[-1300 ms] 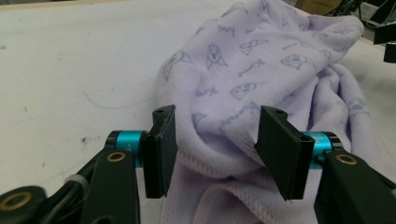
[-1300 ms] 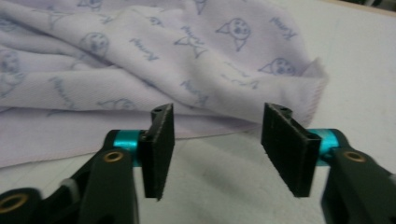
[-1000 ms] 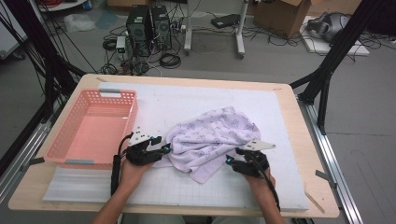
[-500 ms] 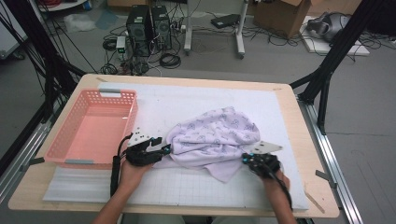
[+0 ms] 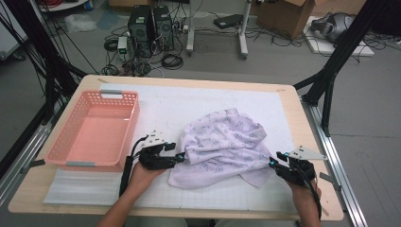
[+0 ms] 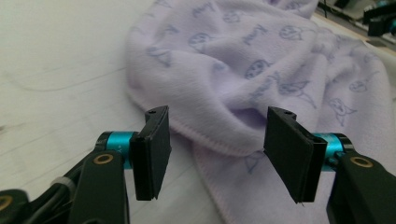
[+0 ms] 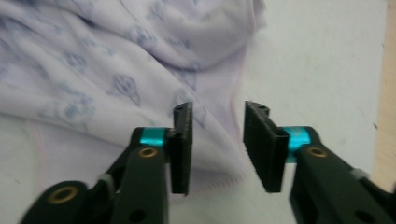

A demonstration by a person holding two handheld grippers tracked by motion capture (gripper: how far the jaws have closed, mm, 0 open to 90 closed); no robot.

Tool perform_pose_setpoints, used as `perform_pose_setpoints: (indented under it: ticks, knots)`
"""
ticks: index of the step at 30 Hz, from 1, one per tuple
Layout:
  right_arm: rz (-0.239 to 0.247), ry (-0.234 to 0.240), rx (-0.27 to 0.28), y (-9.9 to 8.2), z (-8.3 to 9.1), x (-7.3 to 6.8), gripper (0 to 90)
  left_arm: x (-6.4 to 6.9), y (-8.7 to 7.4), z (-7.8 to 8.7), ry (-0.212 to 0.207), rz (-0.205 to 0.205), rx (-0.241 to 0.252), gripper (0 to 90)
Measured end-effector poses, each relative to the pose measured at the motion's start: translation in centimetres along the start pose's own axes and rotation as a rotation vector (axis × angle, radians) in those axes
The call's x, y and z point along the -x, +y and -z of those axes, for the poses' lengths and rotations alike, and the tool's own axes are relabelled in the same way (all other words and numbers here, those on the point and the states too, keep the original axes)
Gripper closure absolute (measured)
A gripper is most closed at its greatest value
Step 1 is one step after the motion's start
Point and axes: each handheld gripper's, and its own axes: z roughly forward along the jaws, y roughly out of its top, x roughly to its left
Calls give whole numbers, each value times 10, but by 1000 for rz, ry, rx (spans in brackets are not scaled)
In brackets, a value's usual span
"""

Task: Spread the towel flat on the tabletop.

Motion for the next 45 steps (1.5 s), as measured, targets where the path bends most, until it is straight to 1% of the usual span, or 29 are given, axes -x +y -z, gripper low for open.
perform_pose_setpoints:
  ticks: [2, 4, 6, 7, 8, 9, 10, 11, 12, 13, 14, 15, 17, 20, 22, 24, 27, 30, 32, 33, 34, 35, 36, 37, 39, 41, 43, 44, 45]
  knots:
    - [0, 30, 11, 4, -5, -3, 554, 5, 3, -11, -7, -26, -8, 390]
    - [5, 49, 10, 8, -14, -8, 525, 10, 6, -24, -13, -42, -53, 388]
    - [10, 79, -5, 12, -24, -14, 515, 15, 10, -35, -17, -66, -81, 397]
    - [25, 95, -14, 14, -30, -17, 516, 16, 12, -38, -11, -72, -85, 432]
    - [37, 103, -23, 16, -36, -19, 517, 16, 14, -40, 16, -66, -82, 508]
    - [45, 107, -33, 19, -43, -21, 519, 15, 17, -41, 36, -57, -98, 579]
    - [58, 106, -49, 22, -50, -21, 523, 14, 18, -43, 56, -57, -99, 673]
    - [58, 108, -73, 24, -56, -22, 534, 12, 19, -44, 68, -55, -101, 745]
    - [60, 111, -90, 26, -63, -22, 576, 9, 21, -45, 67, -51, -109, 780]
    - [73, 118, -109, 28, -69, -22, 641, 7, 23, -46, 84, -52, -102, 798]
    - [82, 130, -131, 29, -75, -22, 724, 5, 26, -45, 113, -54, -86, 806]
    - [87, 145, -119, 31, -78, -21, 835, 2, 29, -44, 139, -39, -54, 811]
    - [102, 117, -110, 38, -83, -19, 848, -8, 35, -42, 189, -3, -7, 814]
    - [81, 80, -85, 51, -92, -13, 854, -26, 43, -39, 253, 51, 45, 817]
    - [85, 50, -69, 61, -101, -12, 854, -34, 44, -37, 300, 85, 114, 819]
    - [93, 25, -44, 70, -110, -12, 854, -42, 42, -37, 341, 87, 128, 820]
    - [96, -11, -2, 86, -125, -13, 855, -50, 37, -39, 386, 82, 125, 820]
    - [93, -47, 8, 98, -138, -13, 856, -53, 38, -39, 423, 81, 164, 819]
    - [88, -62, 15, 104, -145, -12, 856, -54, 37, -39, 428, 73, 178, 818]
    - [83, -66, 21, 107, -147, -13, 854, -55, 36, -40, 426, 71, 163, 812]
    - [78, -67, 29, 108, -147, -14, 848, -56, 35, -40, 411, 95, 149, 785]
    - [71, -62, 24, 108, -147, -13, 826, -57, 34, -40, 395, 124, 138, 717]
    - [55, -53, 9, 107, -146, -13, 788, -58, 33, -39, 384, 146, 125, 606]
    - [43, -38, 1, 106, -144, -11, 747, -58, 32, -37, 368, 153, 119, 554]
    - [19, -26, -8, 104, -137, -7, 646, -56, 30, -32, 342, 145, 103, 520]
    - [-5, 5, 5, 104, -125, -4, 610, -53, 27, -27, 322, 143, 86, 449]
    - [3, 5, 51, 101, -110, -5, 583, -50, 24, -20, 305, 136, 77, 438]
    - [12, 3, 58, 99, -103, -5, 573, -48, 22, -17, 298, 131, 73, 422]
    - [11, -1, 59, 95, -96, -5, 573, -47, 21, -14, 280, 130, 51, 419]
